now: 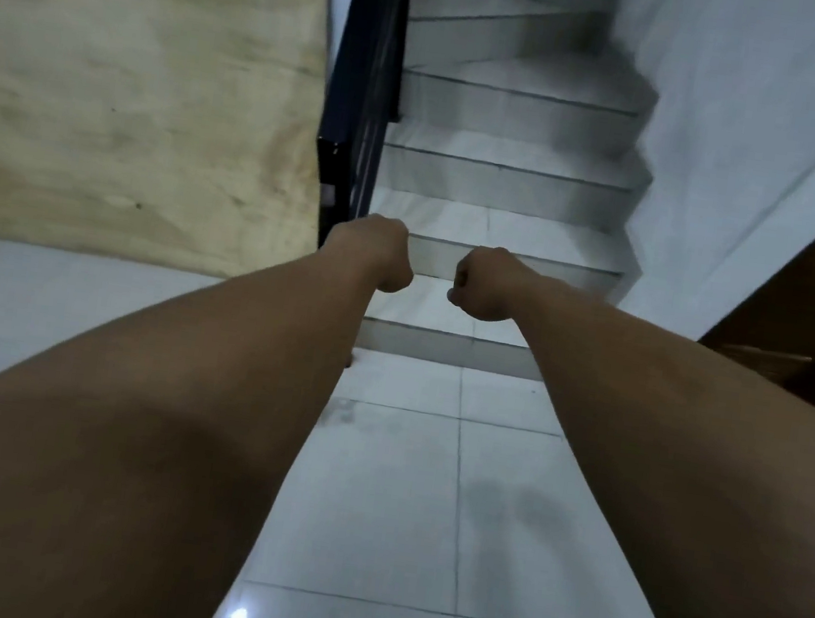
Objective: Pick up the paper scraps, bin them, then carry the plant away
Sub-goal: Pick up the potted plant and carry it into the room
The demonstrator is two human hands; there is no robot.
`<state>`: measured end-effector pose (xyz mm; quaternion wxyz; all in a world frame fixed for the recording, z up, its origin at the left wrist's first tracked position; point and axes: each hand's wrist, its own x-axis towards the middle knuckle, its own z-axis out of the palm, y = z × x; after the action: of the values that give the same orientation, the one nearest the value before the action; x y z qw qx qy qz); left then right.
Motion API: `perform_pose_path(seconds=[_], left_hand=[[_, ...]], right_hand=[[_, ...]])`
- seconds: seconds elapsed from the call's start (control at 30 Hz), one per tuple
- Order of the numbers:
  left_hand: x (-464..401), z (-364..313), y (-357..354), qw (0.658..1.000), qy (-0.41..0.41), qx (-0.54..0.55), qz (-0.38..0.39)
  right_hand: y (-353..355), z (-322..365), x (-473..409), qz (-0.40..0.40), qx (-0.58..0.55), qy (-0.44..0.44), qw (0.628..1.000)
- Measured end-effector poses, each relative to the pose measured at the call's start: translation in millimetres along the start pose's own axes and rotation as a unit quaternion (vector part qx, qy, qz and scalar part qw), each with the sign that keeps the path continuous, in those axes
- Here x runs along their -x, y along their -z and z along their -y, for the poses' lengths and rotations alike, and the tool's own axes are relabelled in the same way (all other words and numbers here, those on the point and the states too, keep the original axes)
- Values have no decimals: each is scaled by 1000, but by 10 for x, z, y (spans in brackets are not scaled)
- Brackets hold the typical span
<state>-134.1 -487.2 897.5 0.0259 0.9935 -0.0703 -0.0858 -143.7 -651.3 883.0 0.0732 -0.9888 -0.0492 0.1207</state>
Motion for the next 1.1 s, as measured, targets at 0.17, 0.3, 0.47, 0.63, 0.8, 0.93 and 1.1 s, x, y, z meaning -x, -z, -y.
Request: perform_pose_path(seconds=[0.17, 0.3, 0.47, 0.63, 0.8, 0.93, 1.1], left_hand=[[-269, 734, -175, 999, -26, 21, -8], [-607, 1461, -491, 999, -24, 16, -15], [-910, 1990, -1192, 998, -10, 11, 55], [-1284, 2399, -2253, 995, 7, 22, 99], [-1715, 2726, -3595, 990, 39, 73, 113], [-2079, 3020, -4817, 983, 65, 96, 141], [-2432, 3325, -6372, 972, 108, 121, 171]], right_hand=[[-301, 691, -475, 10, -22, 5, 1000], [-778, 1279, -940, 16, -45, 3, 999], [-1533, 1512, -1434, 35, -99, -30, 994], [-2545, 1525, -1936, 41, -112, -12, 993], [-3851, 1349, -2495, 57, -95, -13, 994], [-5029, 1122, -2908, 51, -92, -18, 994], [-6522, 827, -3344, 74, -91, -25, 993]])
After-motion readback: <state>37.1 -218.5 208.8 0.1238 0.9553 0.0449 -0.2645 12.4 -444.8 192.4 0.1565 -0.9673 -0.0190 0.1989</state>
